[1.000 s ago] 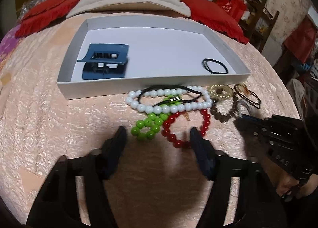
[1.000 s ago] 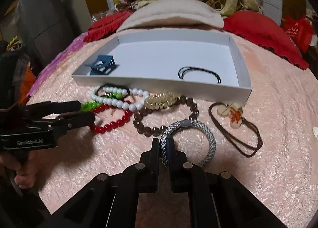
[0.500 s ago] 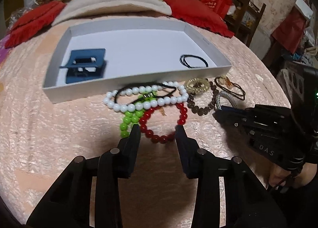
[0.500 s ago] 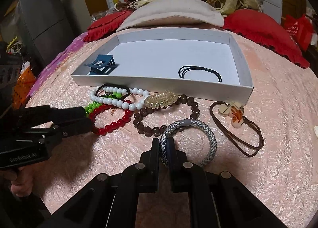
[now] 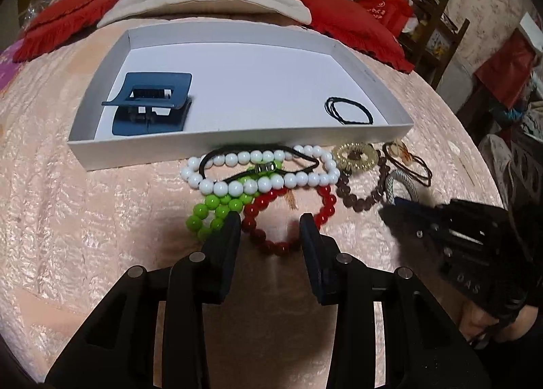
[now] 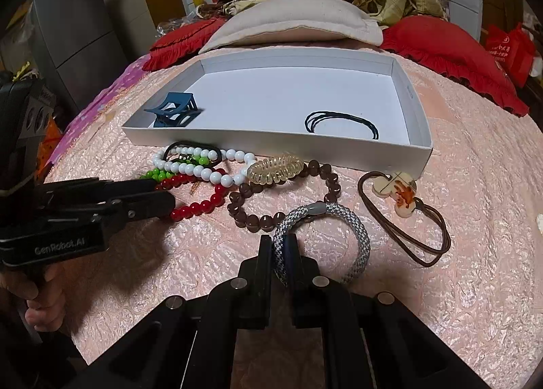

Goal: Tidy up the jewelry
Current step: 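Grasp the red bead bracelet with the left gripper while the right grasps the grey braided bangle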

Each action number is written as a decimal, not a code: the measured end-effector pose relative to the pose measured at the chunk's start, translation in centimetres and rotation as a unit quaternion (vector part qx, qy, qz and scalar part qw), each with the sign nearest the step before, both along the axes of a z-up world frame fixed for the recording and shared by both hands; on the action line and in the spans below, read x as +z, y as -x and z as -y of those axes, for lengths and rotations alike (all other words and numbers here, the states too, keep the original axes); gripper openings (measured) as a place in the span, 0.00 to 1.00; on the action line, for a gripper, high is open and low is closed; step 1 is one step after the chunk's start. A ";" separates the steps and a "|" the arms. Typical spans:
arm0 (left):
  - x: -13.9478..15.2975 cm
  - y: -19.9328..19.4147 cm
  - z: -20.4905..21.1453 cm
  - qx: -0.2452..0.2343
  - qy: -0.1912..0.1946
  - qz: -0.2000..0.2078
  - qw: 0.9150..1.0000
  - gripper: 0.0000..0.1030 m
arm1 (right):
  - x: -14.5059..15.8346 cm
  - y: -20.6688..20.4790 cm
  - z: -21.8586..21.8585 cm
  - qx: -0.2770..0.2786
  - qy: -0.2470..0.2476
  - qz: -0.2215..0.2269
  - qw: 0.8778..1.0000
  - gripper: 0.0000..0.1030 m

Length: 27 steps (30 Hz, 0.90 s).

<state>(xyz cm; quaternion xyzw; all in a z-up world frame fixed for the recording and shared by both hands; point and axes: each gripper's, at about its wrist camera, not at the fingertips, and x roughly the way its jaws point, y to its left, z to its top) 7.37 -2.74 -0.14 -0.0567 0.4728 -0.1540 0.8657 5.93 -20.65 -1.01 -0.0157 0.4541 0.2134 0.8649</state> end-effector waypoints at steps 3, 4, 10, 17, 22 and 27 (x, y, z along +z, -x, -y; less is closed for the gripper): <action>0.0 -0.2 0.3 0.002 -0.008 0.003 1.000 0.32 | 0.0 0.0 0.0 0.000 -0.001 0.000 1.000 0.07; -0.1 -0.1 0.5 0.003 -0.019 0.006 1.000 0.29 | 0.0 0.0 0.0 0.001 -0.001 0.000 1.000 0.07; -0.2 0.2 0.4 -0.007 -0.044 0.001 0.999 0.07 | 0.0 0.0 0.0 0.000 -0.002 -0.001 1.000 0.07; 2.4 2.8 1.7 -0.068 -0.002 0.030 0.997 0.07 | 0.4 0.5 0.3 -0.007 -0.005 0.002 1.000 0.07; 5.0 3.9 1.1 -0.081 0.043 0.059 0.994 0.07 | 1.5 1.5 0.6 -0.012 -0.019 0.016 1.000 0.07; 5.6 3.1 -0.7 -0.055 0.075 0.060 0.994 0.07 | 3.0 2.3 1.4 -0.027 -0.043 0.044 0.998 0.07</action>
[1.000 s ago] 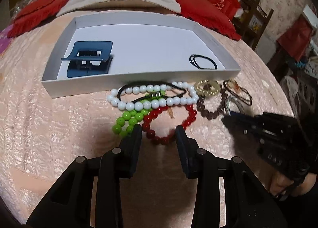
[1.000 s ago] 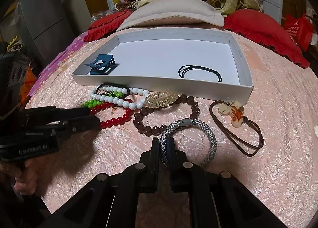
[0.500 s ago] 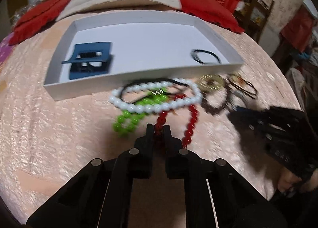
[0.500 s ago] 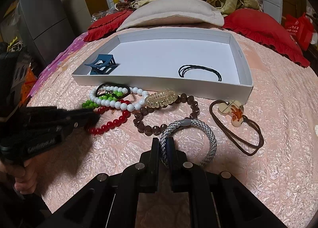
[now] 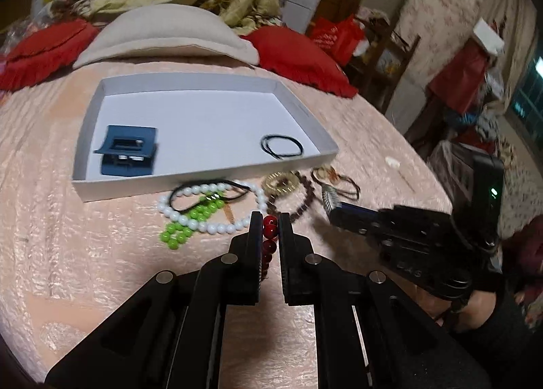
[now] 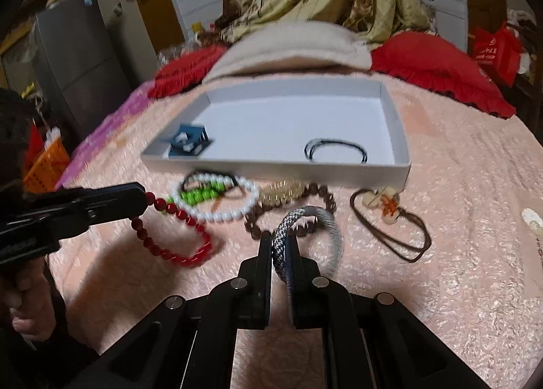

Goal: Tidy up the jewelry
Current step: 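Grasp the red bead bracelet with the left gripper while the right grasps the grey braided bangle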

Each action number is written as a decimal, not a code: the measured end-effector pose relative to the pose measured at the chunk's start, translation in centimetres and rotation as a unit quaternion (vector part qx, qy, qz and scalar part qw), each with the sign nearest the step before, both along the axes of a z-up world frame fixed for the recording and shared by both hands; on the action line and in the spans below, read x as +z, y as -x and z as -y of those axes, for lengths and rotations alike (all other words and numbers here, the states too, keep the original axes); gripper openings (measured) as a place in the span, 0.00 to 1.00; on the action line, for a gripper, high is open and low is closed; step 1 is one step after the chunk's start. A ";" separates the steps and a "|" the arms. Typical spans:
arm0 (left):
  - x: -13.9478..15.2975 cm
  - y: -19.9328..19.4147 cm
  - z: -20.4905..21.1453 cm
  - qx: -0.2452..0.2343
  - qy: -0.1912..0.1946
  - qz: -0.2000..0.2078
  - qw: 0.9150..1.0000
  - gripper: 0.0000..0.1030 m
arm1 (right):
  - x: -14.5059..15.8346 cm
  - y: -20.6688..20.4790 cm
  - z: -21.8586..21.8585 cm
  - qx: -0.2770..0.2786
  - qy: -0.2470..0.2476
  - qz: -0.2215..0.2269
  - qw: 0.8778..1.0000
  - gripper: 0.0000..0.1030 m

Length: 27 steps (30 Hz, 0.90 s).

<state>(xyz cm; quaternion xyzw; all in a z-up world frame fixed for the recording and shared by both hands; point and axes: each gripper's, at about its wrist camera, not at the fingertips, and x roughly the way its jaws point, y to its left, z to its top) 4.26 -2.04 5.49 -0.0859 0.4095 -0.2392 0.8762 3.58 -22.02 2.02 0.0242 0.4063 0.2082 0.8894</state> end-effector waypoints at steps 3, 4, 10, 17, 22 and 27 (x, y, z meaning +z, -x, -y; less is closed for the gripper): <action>0.1 -0.4 -0.8 0.014 0.007 0.001 1.000 0.07 | 0.7 0.2 0.3 -0.007 -0.011 0.014 1.000 0.07; 0.1 -0.5 -1.0 0.018 0.008 0.001 1.000 0.07 | 0.8 0.3 0.2 -0.004 -0.012 0.016 1.000 0.07; -0.3 -1.0 -1.5 0.038 0.000 -0.003 0.999 0.07 | 0.8 0.2 -0.3 0.000 -0.007 0.022 1.000 0.07; -0.3 -1.4 -1.3 0.046 -0.004 0.003 0.999 0.07 | 1.4 0.3 0.0 -0.005 -0.007 0.052 0.999 0.07; -0.7 -1.8 -1.2 0.056 -0.017 0.002 0.998 0.07 | 1.3 0.2 0.0 -0.010 -0.008 0.052 0.999 0.07; -0.5 -1.7 -1.3 0.066 -0.026 0.008 0.997 0.07 | 1.0 -0.1 0.0 -0.011 -0.012 0.048 0.999 0.07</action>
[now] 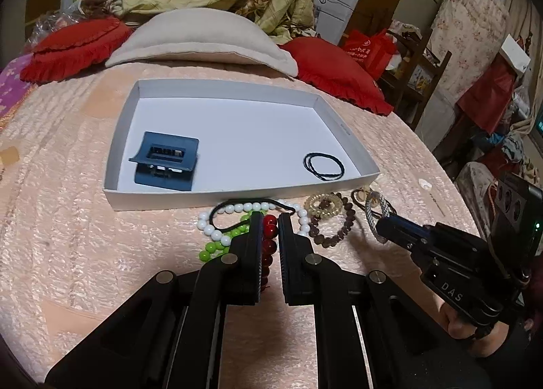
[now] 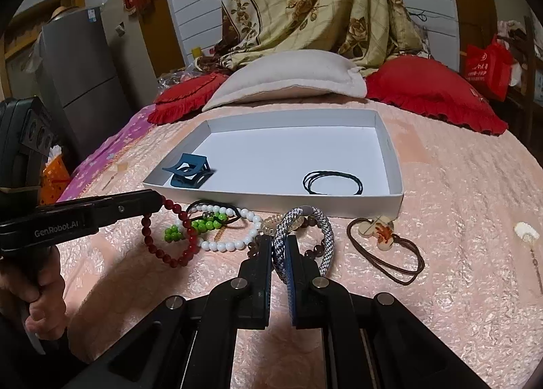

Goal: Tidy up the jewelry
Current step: 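Drop the red bracelet into the tray with the left gripper while the right drops the grey bangle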

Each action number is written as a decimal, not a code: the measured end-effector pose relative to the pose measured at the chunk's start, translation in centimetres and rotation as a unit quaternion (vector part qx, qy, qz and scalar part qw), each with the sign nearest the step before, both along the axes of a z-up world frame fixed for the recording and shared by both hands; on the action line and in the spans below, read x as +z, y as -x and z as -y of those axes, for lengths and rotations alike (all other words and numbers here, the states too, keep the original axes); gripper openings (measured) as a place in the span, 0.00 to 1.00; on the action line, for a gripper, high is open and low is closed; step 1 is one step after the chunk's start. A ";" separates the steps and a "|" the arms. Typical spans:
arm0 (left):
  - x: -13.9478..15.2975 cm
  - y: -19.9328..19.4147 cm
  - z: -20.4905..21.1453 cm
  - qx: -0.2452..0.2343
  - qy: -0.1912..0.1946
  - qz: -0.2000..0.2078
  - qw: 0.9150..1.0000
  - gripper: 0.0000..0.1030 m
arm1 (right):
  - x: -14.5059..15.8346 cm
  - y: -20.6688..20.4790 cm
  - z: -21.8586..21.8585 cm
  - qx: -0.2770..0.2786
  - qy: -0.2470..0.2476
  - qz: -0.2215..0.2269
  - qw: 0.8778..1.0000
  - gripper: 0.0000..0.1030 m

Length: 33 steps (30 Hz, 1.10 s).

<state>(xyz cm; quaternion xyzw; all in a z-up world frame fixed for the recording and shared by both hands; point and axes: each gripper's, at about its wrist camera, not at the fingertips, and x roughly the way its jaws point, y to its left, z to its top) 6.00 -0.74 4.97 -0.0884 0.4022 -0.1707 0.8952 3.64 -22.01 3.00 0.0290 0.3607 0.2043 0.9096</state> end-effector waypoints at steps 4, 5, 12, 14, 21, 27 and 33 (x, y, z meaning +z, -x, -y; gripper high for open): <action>0.2 0.0 -0.4 0.014 -0.005 0.003 1.000 0.07 | -0.1 0.0 -0.3 0.003 0.005 0.003 1.000 0.07; 0.2 0.0 -0.5 0.018 -0.007 0.005 1.000 0.07 | -0.1 0.0 -0.4 0.002 0.005 0.005 1.000 0.07; 0.5 -0.1 -1.0 0.029 -0.002 0.010 1.000 0.07 | 0.2 -0.1 0.0 -0.006 0.007 0.016 1.000 0.07; 0.7 0.0 -1.2 0.029 0.004 0.014 0.999 0.07 | 0.3 -0.2 0.1 -0.008 0.007 0.016 1.000 0.07; 2.5 -0.1 -1.6 0.011 0.053 0.035 0.998 0.07 | 1.3 -0.9 0.5 -0.011 0.001 0.027 1.000 0.07; 4.6 -3.6 -1.3 0.020 0.084 0.039 0.996 0.07 | 2.9 -4.0 0.4 -0.017 -0.010 0.028 0.999 0.07; 4.1 -8.5 -0.1 0.032 0.105 0.031 0.993 0.07 | 3.0 -9.0 0.3 -0.040 -0.002 0.021 0.999 0.07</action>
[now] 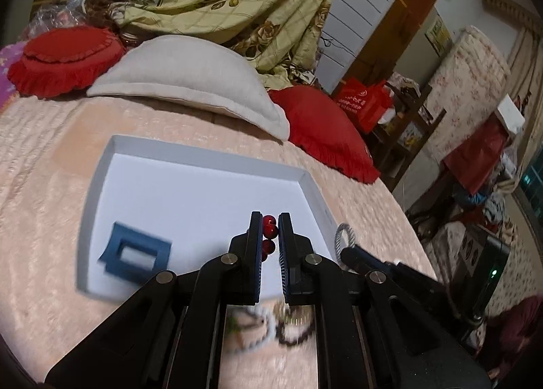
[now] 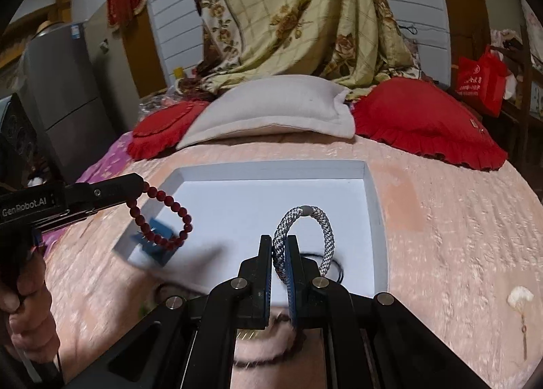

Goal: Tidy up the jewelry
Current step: 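Drop the red bracelet into the tray with the left gripper while the right drops the grey bangle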

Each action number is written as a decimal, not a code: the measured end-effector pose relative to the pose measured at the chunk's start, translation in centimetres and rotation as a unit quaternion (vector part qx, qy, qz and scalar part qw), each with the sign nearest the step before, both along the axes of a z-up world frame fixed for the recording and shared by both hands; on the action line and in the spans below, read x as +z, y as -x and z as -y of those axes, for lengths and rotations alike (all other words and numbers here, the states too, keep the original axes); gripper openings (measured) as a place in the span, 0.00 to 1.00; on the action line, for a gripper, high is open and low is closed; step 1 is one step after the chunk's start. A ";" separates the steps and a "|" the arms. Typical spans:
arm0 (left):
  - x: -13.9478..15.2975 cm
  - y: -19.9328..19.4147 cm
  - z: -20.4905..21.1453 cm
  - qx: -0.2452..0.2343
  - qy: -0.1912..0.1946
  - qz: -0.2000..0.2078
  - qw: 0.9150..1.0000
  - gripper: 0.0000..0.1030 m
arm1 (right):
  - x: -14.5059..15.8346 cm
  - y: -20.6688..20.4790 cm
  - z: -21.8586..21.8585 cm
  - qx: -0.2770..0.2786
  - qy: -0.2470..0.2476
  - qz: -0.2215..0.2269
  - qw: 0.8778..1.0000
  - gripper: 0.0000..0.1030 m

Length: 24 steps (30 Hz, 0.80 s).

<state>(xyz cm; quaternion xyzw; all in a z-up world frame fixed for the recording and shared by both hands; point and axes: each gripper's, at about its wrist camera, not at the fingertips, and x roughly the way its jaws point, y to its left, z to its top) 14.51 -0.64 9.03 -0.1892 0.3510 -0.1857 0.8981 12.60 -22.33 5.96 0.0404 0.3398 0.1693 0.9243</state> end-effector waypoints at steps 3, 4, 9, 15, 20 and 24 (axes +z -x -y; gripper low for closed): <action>-1.4 -2.2 0.4 0.010 -0.018 -0.006 1.000 0.07 | -1.3 -2.6 0.1 -0.014 -0.001 -0.020 1.000 0.07; -2.2 -3.0 0.2 0.017 -0.023 -0.013 1.000 0.07 | -1.7 -3.1 0.0 -0.016 0.000 -0.024 1.000 0.07; -5.2 -5.5 -1.4 0.059 -0.048 -0.052 0.996 0.07 | -3.5 -6.1 -0.2 -0.032 -0.002 -0.051 0.998 0.07; -5.8 -5.7 -1.8 0.090 -0.103 -0.051 0.989 0.11 | -5.3 -8.0 -0.9 -0.028 -0.018 -0.095 0.995 0.07; -6.0 -5.6 -2.5 0.102 -0.113 -0.053 0.987 0.44 | -5.6 -8.3 -1.3 -0.017 -0.030 -0.110 0.993 0.07; -4.8 -4.5 -3.0 0.118 -0.120 -0.033 0.985 0.69 | -4.9 -7.7 -0.9 -0.013 -0.032 -0.101 0.994 0.09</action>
